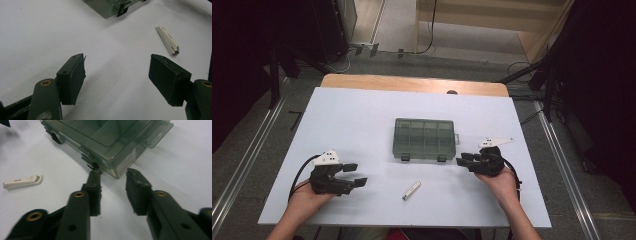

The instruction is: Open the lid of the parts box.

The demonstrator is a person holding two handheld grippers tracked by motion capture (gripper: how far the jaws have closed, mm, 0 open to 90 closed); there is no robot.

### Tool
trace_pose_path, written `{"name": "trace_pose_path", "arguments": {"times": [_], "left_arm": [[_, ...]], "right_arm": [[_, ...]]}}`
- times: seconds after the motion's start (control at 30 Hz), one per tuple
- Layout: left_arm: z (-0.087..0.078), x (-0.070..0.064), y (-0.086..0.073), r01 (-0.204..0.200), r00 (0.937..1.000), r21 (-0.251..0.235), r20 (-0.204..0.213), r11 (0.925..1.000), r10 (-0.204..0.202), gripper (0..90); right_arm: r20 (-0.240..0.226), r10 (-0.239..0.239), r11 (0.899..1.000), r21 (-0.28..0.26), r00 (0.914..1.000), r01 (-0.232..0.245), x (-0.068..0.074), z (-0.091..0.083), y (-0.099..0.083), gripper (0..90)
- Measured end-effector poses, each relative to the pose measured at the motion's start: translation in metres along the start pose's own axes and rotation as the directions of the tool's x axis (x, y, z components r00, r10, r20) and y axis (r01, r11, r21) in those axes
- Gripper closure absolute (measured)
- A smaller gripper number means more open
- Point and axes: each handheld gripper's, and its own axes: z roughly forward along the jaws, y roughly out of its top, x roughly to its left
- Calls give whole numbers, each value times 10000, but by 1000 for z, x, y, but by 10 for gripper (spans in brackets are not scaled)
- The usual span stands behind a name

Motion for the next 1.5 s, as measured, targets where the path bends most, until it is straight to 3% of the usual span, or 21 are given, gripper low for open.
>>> {"name": "trace_pose_path", "arguments": {"times": [0.17,0.27,0.57,1.2,1.5], "left_arm": [[0,0,0,-4,10000,6,6,10000,4,291],[0,0,0,-4,10000,11,15,10000,4,291],[1,0,0,-18,10000,39,61,10000,18,291],[0,0,0,4,10000,4,16,10000,-4,291],[1,0,0,-9,10000,67,17,10000,9,291]], "right_arm": [[27,-37,9999,144,10000,37,-1,2,0,818],[-164,188,9994,304,9997,-183,-4,4,2,900],[77,139,9986,517,9999,-143,-3,8,4,900],[-102,306,9978,585,9995,-299,-4,12,7,900],[-118,171,9982,571,9998,-164,-2,12,7,900]]}}
